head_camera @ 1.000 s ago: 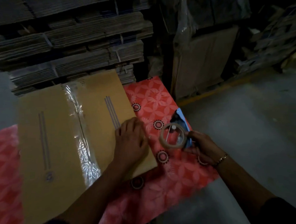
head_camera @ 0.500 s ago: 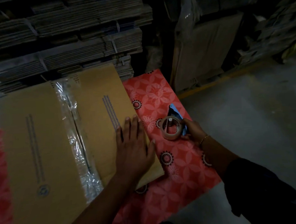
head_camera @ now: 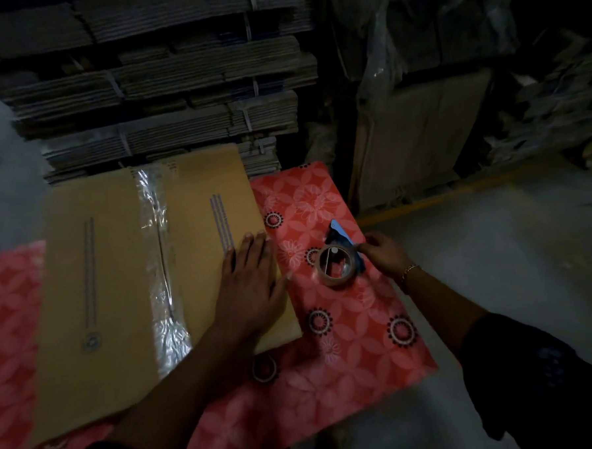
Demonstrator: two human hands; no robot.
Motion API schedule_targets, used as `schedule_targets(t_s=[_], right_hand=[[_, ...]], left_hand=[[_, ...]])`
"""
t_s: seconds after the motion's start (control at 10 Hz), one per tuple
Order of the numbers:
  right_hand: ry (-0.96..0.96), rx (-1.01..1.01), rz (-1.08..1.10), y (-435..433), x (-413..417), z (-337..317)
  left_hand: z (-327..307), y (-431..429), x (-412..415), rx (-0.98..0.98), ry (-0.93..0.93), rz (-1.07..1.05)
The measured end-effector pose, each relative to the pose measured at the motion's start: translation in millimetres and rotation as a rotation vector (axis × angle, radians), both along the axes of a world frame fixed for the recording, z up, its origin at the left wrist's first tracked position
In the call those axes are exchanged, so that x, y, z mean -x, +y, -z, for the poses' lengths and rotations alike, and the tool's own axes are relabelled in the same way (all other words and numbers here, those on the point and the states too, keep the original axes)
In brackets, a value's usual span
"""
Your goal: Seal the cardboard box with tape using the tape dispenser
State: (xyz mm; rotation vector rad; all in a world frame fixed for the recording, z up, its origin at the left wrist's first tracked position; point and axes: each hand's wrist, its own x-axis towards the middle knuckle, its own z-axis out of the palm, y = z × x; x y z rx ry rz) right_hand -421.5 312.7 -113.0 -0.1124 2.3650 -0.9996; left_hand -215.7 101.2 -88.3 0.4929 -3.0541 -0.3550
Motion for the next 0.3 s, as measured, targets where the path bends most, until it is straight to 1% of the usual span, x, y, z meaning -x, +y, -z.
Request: schedule_targets(t_s=[0.1,0.2,0.3], right_hand=[[0.094,-0.013,-0.113,14,1,-34],[0.218,0.009,-0.180,27,4,-63],[0.354,0.006,-0.273,34,1,-102]], left_hand=[[-19,5,-8,0.013,0.012,-0.068],[-43,12,-16,0.041,0.053,-0.127],[-77,20,-17,0.054,0.144,-0.168]])
